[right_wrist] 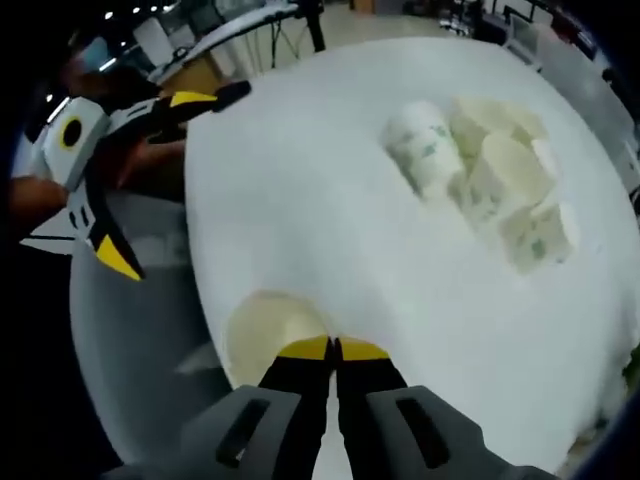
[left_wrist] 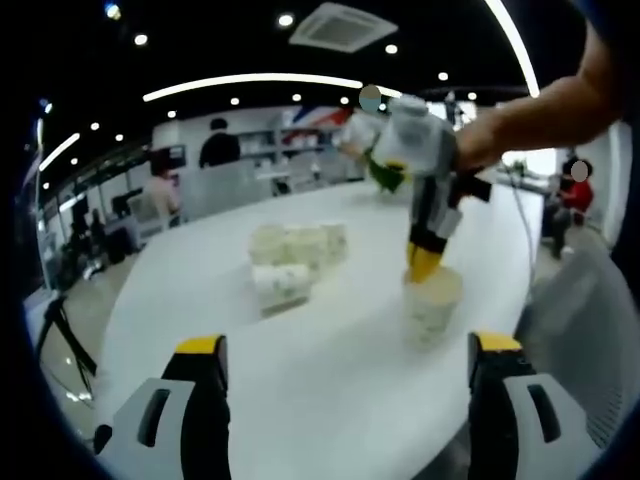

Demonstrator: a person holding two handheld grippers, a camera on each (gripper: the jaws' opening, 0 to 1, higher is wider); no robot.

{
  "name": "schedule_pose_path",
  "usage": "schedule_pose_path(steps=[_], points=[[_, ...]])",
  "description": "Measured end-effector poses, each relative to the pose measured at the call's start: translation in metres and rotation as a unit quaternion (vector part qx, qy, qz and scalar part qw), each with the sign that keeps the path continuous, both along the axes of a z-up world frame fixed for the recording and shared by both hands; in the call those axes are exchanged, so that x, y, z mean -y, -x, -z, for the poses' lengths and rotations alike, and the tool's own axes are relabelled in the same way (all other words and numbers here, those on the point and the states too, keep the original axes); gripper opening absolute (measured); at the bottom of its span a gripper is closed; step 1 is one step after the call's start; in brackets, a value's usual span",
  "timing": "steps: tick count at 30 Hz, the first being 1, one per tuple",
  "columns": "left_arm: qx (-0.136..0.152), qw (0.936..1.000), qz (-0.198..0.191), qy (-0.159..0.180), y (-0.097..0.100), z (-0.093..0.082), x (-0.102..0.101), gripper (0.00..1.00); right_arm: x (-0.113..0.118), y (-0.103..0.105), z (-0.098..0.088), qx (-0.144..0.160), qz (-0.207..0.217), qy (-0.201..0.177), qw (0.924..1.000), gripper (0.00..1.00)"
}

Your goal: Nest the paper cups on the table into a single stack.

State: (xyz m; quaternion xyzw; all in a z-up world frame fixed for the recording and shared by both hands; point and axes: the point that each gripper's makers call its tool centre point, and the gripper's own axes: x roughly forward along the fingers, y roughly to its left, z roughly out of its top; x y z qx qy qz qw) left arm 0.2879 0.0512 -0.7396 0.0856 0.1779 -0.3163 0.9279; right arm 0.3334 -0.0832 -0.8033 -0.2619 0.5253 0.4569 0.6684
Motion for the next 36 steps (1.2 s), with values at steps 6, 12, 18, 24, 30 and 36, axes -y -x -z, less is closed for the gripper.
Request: schedule_pose_path(steps=[6,12,18,24,30,36], points=[[-0.001,0.9996,-0.025,0.014,-0.005,-0.002,-0.010,0.98,-0.007,-0.004,0.000,0.002,0.018,-0.019,0.9996,0.00],[0.016,0.9993,-0.012,-0.032,-0.001,0.003,-0.006,0.97,-0.011,0.002,-0.006,0.025,-0.009,-0.048,0.9985,0.12],[0.037,0.9981,-0.019,-0.045,-0.004,-0.003,-0.010,0.97,-0.007,-0.010,-0.032,0.076,0.019,-0.101,0.9918,0.39],[0.003,0.9998,-0.011,0.014,-0.004,-0.004,-0.006,0.98,0.000,-0.036,-0.068,0.190,0.057,-0.178,0.9638,0.65],[-0.009,0.9976,-0.034,0.060,-0.008,-0.010,-0.015,0.98,0.019,-0.022,-0.085,0.292,0.105,-0.227,0.9231,0.75],[-0.019,0.9960,-0.028,0.083,-0.007,-0.013,-0.010,0.98,0.058,0.008,-0.083,0.313,0.218,-0.233,0.8945,0.82]])
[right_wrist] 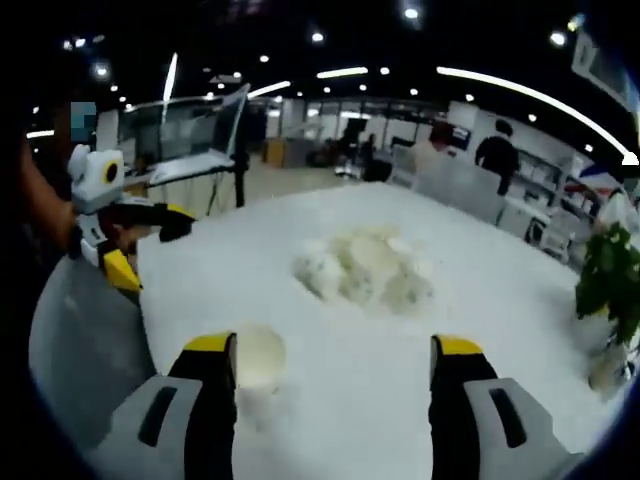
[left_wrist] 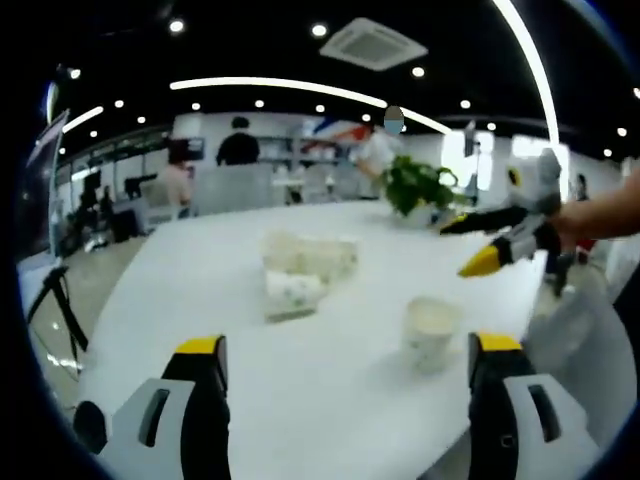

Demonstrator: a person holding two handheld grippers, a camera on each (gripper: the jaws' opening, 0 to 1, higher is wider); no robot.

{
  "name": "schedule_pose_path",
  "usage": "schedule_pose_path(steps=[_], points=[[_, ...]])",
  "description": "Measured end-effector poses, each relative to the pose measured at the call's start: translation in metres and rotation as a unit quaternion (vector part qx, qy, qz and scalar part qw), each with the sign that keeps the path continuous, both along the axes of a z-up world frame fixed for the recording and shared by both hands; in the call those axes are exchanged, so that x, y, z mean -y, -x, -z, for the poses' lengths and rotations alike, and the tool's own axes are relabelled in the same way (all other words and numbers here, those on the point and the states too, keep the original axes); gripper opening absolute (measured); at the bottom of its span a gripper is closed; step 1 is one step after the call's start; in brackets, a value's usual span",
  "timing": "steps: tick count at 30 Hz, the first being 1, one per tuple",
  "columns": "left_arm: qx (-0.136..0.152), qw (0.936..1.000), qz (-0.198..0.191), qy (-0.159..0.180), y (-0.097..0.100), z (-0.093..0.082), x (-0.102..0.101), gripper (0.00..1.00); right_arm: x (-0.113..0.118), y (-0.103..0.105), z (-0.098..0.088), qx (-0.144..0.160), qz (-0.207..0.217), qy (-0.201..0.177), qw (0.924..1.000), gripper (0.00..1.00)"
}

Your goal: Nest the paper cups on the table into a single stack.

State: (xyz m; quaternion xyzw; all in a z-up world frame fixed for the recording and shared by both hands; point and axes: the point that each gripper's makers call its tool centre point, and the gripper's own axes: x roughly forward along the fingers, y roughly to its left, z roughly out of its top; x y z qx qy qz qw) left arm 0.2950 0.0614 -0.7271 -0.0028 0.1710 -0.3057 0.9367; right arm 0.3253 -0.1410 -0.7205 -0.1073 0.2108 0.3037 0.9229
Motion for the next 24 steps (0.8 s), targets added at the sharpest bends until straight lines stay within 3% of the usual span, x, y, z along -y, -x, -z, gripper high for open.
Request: schedule_pose_path(steps=[4,6,12,16,19,22,24], points=[[0.001,0.9997,0.021,0.014,0.005,-0.001,0.006,0.98,0.020,0.015,0.016,-0.002,0.021,0.024,0.9995,0.90],[-0.004,0.9994,0.027,0.021,0.006,0.001,0.007,0.98,0.026,0.018,0.019,-0.002,0.036,0.013,0.9993,0.91],[-0.002,0.9996,0.021,0.020,0.004,-0.002,0.007,0.98,0.037,0.021,0.018,0.011,0.049,0.008,0.9987,0.97],[0.004,0.9996,0.020,0.019,0.002,-0.004,0.006,0.98,0.042,0.012,0.016,0.026,0.048,-0.007,0.9985,1.00],[0.008,0.9999,0.001,0.011,-0.002,-0.005,0.000,0.98,0.041,0.011,0.018,0.017,0.041,-0.015,0.9989,1.00],[0.030,0.9989,0.010,-0.036,-0.001,-0.005,0.000,0.98,0.036,0.011,0.015,0.039,0.026,-0.020,0.9987,1.00],[0.042,0.9984,0.010,-0.038,0.000,-0.012,0.001,0.98,0.038,0.008,0.021,0.036,0.029,-0.021,0.9987,1.00]])
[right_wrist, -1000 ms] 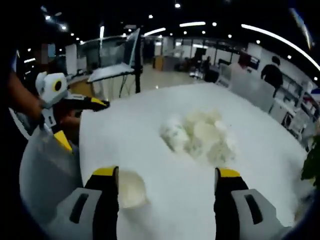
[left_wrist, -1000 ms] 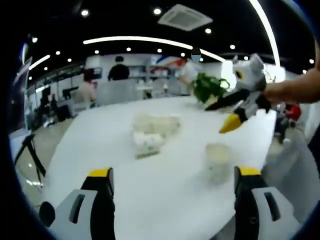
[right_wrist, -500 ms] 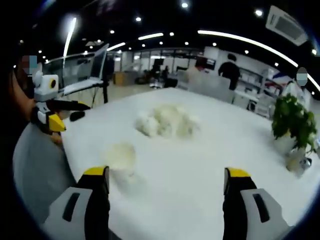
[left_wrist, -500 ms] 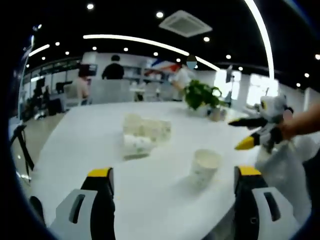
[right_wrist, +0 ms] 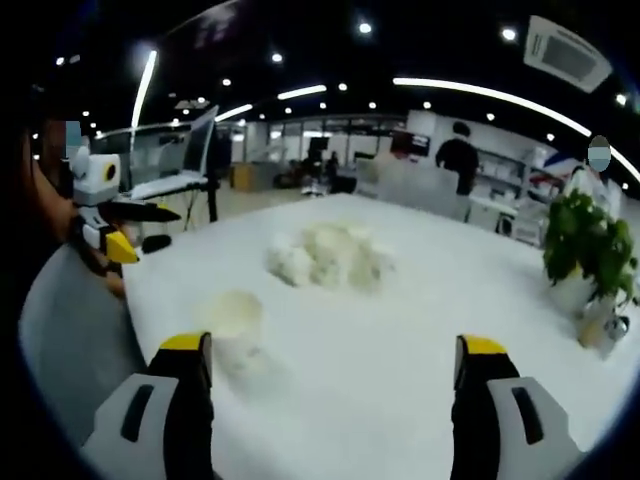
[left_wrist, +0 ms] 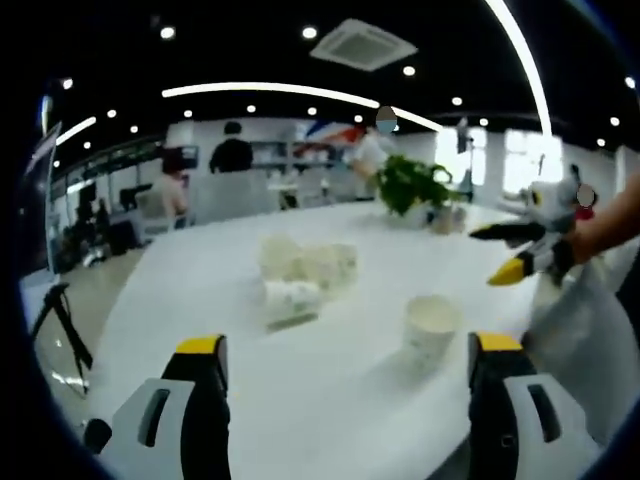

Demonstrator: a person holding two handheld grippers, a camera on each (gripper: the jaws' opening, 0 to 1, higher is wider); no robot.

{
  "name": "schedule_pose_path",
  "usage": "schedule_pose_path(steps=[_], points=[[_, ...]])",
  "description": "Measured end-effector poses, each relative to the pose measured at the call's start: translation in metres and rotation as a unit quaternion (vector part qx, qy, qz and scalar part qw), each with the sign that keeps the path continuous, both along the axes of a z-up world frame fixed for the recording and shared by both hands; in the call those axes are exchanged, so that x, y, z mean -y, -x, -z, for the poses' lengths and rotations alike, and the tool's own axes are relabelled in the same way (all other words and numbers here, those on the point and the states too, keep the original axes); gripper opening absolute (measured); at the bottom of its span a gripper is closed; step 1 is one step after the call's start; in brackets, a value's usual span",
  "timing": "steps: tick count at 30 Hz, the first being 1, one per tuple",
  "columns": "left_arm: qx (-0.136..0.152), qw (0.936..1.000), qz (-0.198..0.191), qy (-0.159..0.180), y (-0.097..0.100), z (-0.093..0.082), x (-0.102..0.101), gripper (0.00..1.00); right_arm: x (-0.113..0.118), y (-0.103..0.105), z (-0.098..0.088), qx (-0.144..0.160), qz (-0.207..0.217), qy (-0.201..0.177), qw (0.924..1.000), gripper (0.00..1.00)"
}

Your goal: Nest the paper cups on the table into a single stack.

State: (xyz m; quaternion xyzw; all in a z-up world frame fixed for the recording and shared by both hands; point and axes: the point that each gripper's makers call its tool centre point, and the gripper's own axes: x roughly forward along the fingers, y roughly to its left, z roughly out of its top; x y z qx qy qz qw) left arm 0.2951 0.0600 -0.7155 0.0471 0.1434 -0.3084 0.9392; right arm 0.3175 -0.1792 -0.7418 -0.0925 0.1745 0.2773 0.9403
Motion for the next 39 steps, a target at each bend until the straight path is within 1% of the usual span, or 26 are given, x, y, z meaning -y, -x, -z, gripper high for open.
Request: schedule_pose_path(steps=[2,3,4,6,8,9,10,12,14,15,16,18,19,21,22,27,32,36,39], points=[[-0.007,0.9999,-0.004,0.008,0.002,-0.003,-0.002,0.98,0.002,0.000,0.002,-0.007,0.009,-0.006,0.9999,1.00],[-0.018,0.9997,-0.010,0.015,0.003,-0.001,-0.003,0.98,0.002,0.000,0.002,-0.007,0.010,-0.008,0.9999,1.00],[-0.024,0.9994,-0.015,0.020,0.005,0.000,-0.005,0.98,0.002,0.000,-0.002,0.003,0.010,-0.008,0.9999,1.00],[-0.026,0.9988,-0.027,0.031,0.005,-0.001,-0.010,0.98,0.000,0.000,-0.004,0.007,0.008,-0.014,0.9998,1.00],[-0.033,0.9979,-0.041,0.038,0.006,0.001,-0.015,0.98,-0.003,0.002,-0.002,-0.002,0.001,-0.021,0.9998,1.00],[-0.032,0.9979,-0.044,0.036,0.005,0.002,-0.015,0.98,-0.003,0.002,0.002,-0.008,-0.003,-0.017,0.9998,1.00],[-0.029,0.9979,-0.049,0.032,0.005,0.004,-0.016,0.98,-0.003,0.002,0.003,-0.008,-0.004,-0.012,0.9999,1.00],[-0.025,0.9982,-0.050,0.023,0.003,0.006,-0.015,0.98,0.000,-0.001,0.001,-0.005,-0.006,-0.016,0.9998,1.00],[-0.008,0.9990,-0.044,0.008,0.001,0.004,-0.012,0.98,0.003,-0.005,0.000,-0.006,-0.006,-0.018,0.9998,1.00],[-0.007,0.9991,-0.041,-0.002,0.002,0.007,-0.012,0.97,0.005,-0.007,0.000,-0.005,-0.005,-0.018,0.9998,1.00],[-0.010,0.9992,-0.039,0.000,0.002,0.007,-0.011,0.96,0.006,-0.009,0.001,-0.004,-0.005,-0.019,0.9998,1.00],[-0.021,0.9992,-0.034,0.003,0.004,0.010,-0.009,0.94,0.009,-0.014,0.002,-0.004,-0.003,-0.021,0.9998,1.00],[-0.023,0.9992,-0.033,0.001,0.004,0.012,-0.009,0.95,0.009,-0.016,0.003,-0.005,-0.002,-0.022,0.9997,1.00],[-0.023,0.9993,-0.030,0.000,0.004,0.013,-0.008,0.98,0.009,-0.022,0.004,-0.003,-0.006,-0.019,0.9998,1.00],[-0.024,0.9993,-0.028,-0.006,0.005,0.014,-0.007,0.98,0.008,-0.025,0.004,0.000,-0.008,-0.016,0.9998,1.00],[-0.032,0.9992,-0.019,-0.013,0.007,0.019,-0.005,0.98,0.007,-0.040,0.005,0.005,-0.017,-0.012,0.9998,1.00],[-0.037,0.9990,-0.007,-0.025,0.010,0.024,-0.001,0.98,0.008,-0.061,0.009,0.008,-0.024,-0.004,0.9997,1.00],[-0.040,0.9988,-0.007,-0.028,0.010,0.026,-0.002,0.98,0.010,-0.080,0.015,0.007,-0.030,0.002,0.9995,1.00],[-0.043,0.9985,-0.006,-0.032,0.010,0.029,-0.002,0.98,0.011,-0.093,0.020,0.000,-0.034,0.004,0.9994,1.00]])
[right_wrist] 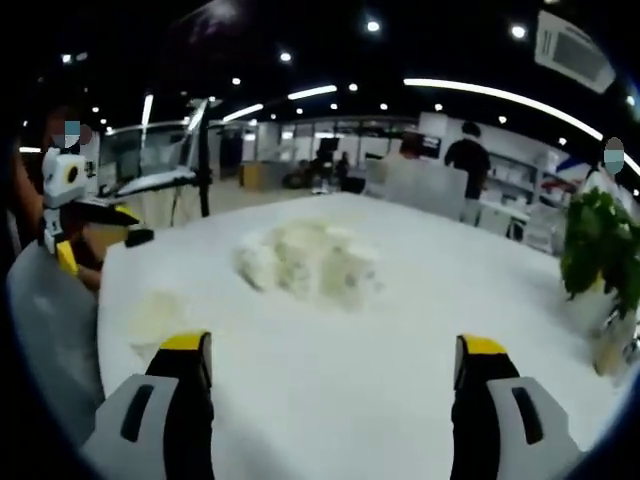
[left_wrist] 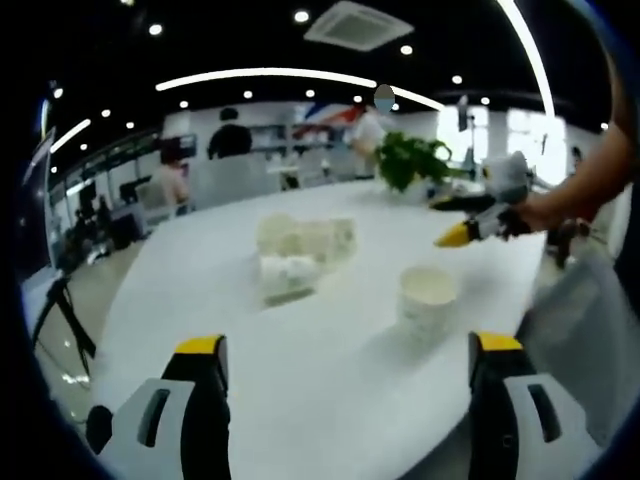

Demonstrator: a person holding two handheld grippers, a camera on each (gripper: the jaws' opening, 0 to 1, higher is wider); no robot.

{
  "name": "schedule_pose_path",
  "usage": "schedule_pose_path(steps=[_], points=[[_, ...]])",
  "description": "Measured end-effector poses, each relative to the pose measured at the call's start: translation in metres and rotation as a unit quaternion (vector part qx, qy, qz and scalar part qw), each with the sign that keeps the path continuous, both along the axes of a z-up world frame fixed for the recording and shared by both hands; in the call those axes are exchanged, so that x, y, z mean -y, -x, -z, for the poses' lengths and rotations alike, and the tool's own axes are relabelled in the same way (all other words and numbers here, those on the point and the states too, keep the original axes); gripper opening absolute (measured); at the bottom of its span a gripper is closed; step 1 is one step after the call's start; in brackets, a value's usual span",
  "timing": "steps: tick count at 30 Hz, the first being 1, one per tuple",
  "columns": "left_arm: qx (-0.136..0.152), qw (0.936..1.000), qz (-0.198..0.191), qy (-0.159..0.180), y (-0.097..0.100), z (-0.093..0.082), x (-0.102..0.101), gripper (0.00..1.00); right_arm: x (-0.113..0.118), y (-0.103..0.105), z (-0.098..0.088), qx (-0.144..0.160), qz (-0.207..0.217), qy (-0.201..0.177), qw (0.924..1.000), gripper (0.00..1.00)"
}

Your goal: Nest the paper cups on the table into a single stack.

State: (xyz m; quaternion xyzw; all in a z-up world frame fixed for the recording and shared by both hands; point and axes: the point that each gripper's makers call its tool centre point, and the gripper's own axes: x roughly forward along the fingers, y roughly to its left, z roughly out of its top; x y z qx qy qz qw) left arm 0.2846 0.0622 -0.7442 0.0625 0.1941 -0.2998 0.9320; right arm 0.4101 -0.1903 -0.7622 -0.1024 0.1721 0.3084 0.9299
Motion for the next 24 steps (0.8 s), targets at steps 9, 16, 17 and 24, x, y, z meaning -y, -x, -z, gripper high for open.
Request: schedule_pose_path(steps=[9,16,17,24], points=[[-0.008,0.9999,-0.002,-0.009,0.001,0.004,-0.002,0.98,-0.009,-0.037,0.010,-0.009,-0.017,0.005,0.9998,0.98],[-0.013,0.9998,-0.004,-0.016,0.000,0.008,-0.003,0.98,-0.022,-0.069,0.019,-0.012,-0.032,0.009,0.9994,0.97],[-0.014,0.9998,-0.004,-0.016,0.000,0.009,-0.004,0.98,-0.023,-0.074,0.021,-0.014,-0.033,0.011,0.9993,0.96],[-0.020,0.9996,-0.005,-0.021,0.001,0.012,-0.004,0.98,-0.034,-0.099,0.029,-0.020,-0.038,0.009,0.9990,0.93]])
